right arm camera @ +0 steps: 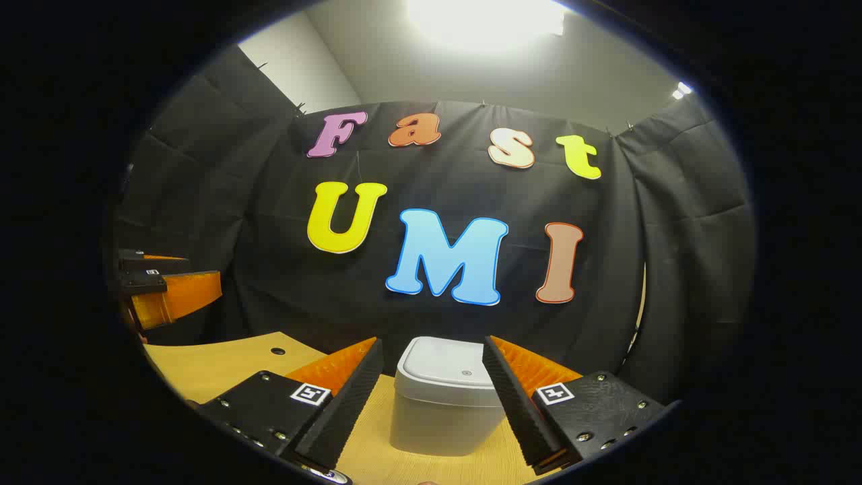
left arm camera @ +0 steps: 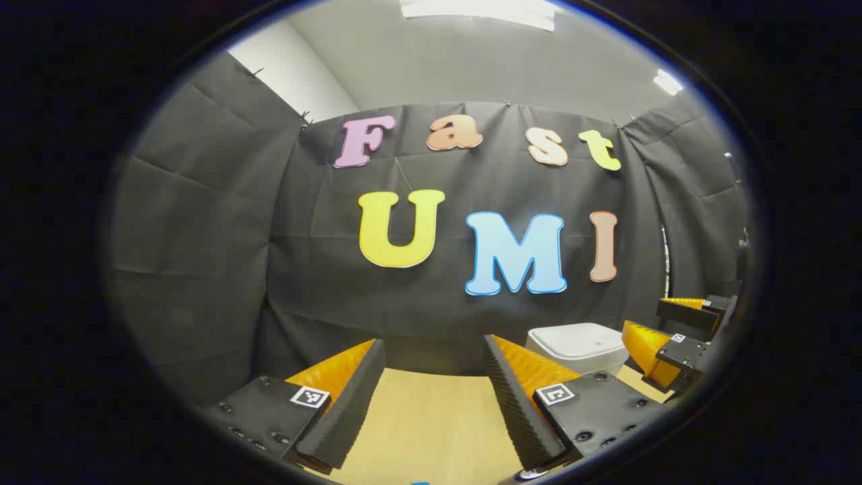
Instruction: Press the lid of the desktop garbage bin to open it, pick up the crumpled paper on the desktop and throw it into the bin, then pick up the pop can on the desktop and drop it into the bin, and finally close the garbage bin lid.
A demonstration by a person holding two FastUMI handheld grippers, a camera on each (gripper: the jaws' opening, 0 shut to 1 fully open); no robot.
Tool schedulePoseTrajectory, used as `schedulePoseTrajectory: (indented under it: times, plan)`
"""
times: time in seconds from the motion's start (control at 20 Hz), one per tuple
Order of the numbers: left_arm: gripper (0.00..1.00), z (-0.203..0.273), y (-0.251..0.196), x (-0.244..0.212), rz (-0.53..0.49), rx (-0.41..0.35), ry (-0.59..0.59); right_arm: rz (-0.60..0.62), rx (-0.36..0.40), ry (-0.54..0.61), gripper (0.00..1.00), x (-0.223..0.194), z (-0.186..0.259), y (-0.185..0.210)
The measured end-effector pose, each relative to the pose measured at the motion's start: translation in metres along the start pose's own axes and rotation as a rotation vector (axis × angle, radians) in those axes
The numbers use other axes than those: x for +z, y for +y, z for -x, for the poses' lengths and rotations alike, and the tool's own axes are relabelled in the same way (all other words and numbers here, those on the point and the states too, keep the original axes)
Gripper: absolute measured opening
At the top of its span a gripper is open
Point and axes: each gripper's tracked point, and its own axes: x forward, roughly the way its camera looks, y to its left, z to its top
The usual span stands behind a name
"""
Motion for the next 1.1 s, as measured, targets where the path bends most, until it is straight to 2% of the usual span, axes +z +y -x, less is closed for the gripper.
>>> schedulePoseTrajectory:
  times: [0.5, 0.55, 0.6, 0.7, 0.75, 0.95, 1.0, 1.05, 1.1]
  plan:
    - [0.97, -0.011, -0.010, 0.000, -0.029, -0.047, 0.002, 0.006, -0.030, 0.034, 0.94, -0.011, -0.001, -0.011]
    - [0.97, -0.011, -0.012, 0.000, -0.033, -0.054, 0.004, 0.002, -0.032, 0.036, 0.79, -0.011, 0.000, -0.012]
    - [0.97, -0.012, -0.015, -0.002, -0.034, -0.063, 0.006, -0.002, -0.037, 0.043, 0.73, -0.012, -0.001, -0.012]
    - [0.97, -0.015, -0.020, -0.004, -0.027, -0.082, 0.014, -0.006, -0.053, 0.052, 0.71, -0.015, 0.000, -0.016]
    - [0.96, -0.015, -0.023, -0.006, -0.026, -0.088, 0.017, -0.008, -0.051, 0.056, 0.65, -0.017, -0.001, -0.015]
    - [0.97, -0.018, -0.027, -0.008, -0.028, -0.107, 0.021, -0.005, -0.059, 0.080, 0.61, -0.024, 0.001, -0.017]
    - [0.97, -0.018, -0.027, -0.007, -0.031, -0.109, 0.020, -0.007, -0.060, 0.085, 0.47, -0.024, 0.000, -0.017]
    - [0.97, -0.017, -0.027, -0.008, -0.036, -0.111, 0.020, -0.009, -0.061, 0.091, 0.37, -0.029, -0.003, -0.018]
    - [0.97, -0.018, -0.027, -0.009, -0.039, -0.113, 0.022, -0.005, -0.062, 0.096, 0.38, -0.031, -0.004, -0.017]
